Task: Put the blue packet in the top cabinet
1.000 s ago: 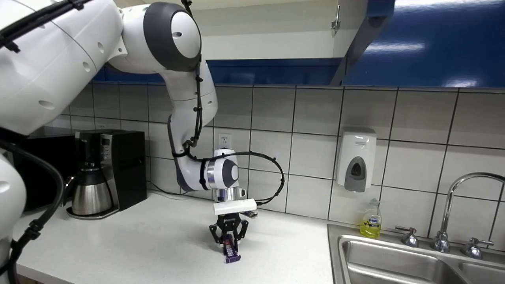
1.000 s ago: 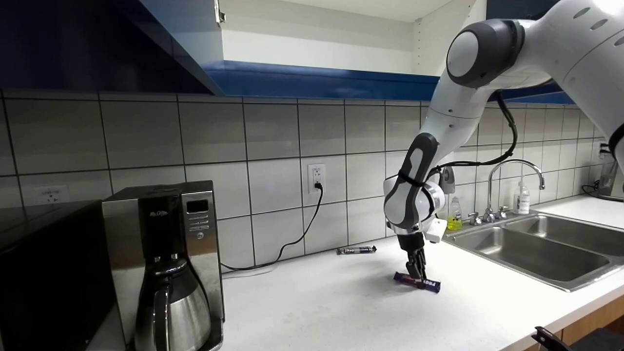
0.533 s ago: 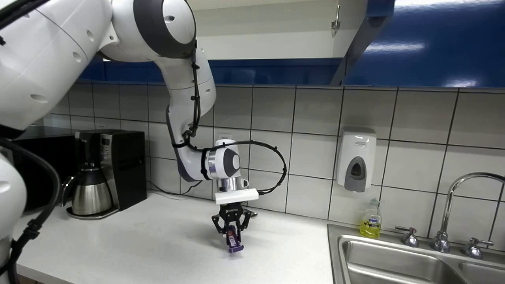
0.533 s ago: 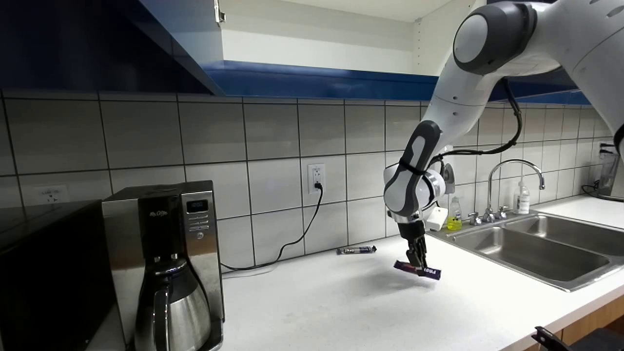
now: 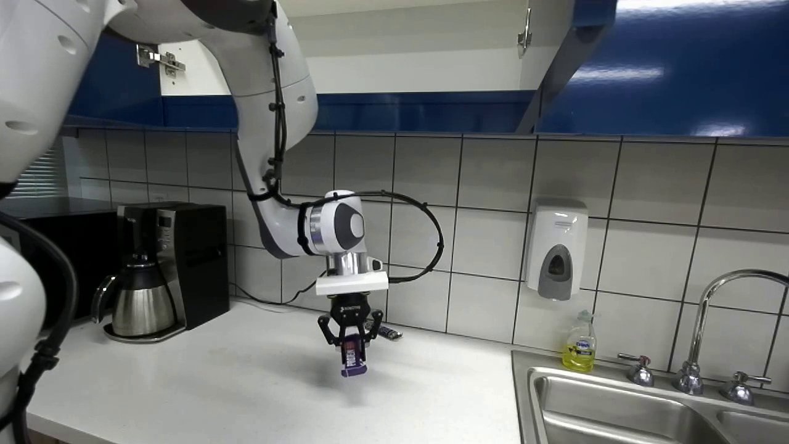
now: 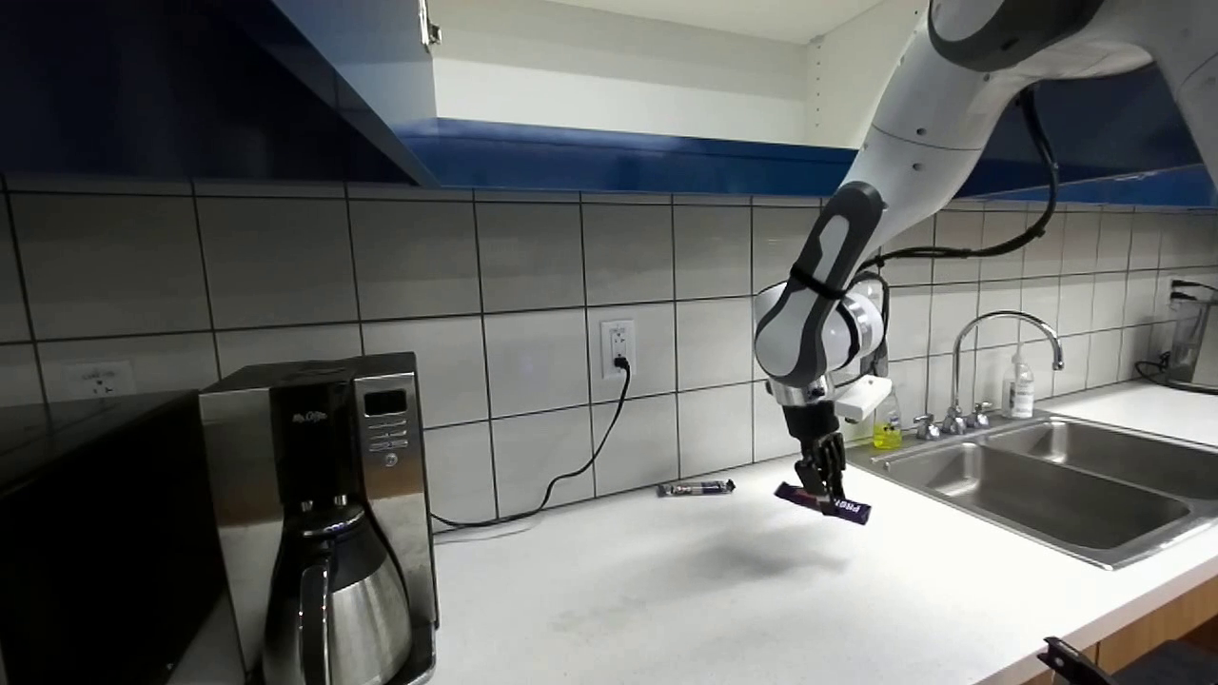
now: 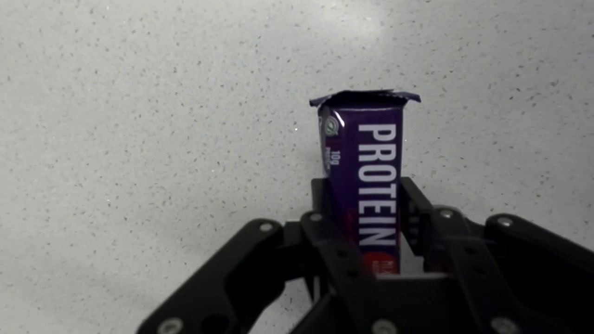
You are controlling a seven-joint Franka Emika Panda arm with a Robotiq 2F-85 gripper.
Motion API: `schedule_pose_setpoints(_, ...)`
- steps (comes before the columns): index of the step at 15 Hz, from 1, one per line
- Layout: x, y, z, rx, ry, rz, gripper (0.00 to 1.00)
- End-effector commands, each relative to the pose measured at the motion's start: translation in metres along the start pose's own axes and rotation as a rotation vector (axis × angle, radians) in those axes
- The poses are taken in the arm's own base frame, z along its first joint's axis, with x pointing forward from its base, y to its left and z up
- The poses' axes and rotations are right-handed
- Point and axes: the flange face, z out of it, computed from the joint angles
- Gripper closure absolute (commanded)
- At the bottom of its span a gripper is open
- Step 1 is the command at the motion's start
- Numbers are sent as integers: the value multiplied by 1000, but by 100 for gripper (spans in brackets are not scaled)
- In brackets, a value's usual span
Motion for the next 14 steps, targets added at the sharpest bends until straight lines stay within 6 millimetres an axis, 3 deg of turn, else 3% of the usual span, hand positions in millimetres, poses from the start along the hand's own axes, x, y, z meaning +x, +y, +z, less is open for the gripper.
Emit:
schedule_pose_setpoints(1,-34,-26,-31,23,22,140,86)
schedule_pose_setpoints(9,-89,-78,-66,13,48,288,86)
schedule_pose_setpoints(14,-129,-100,-97,-9,72,310,86)
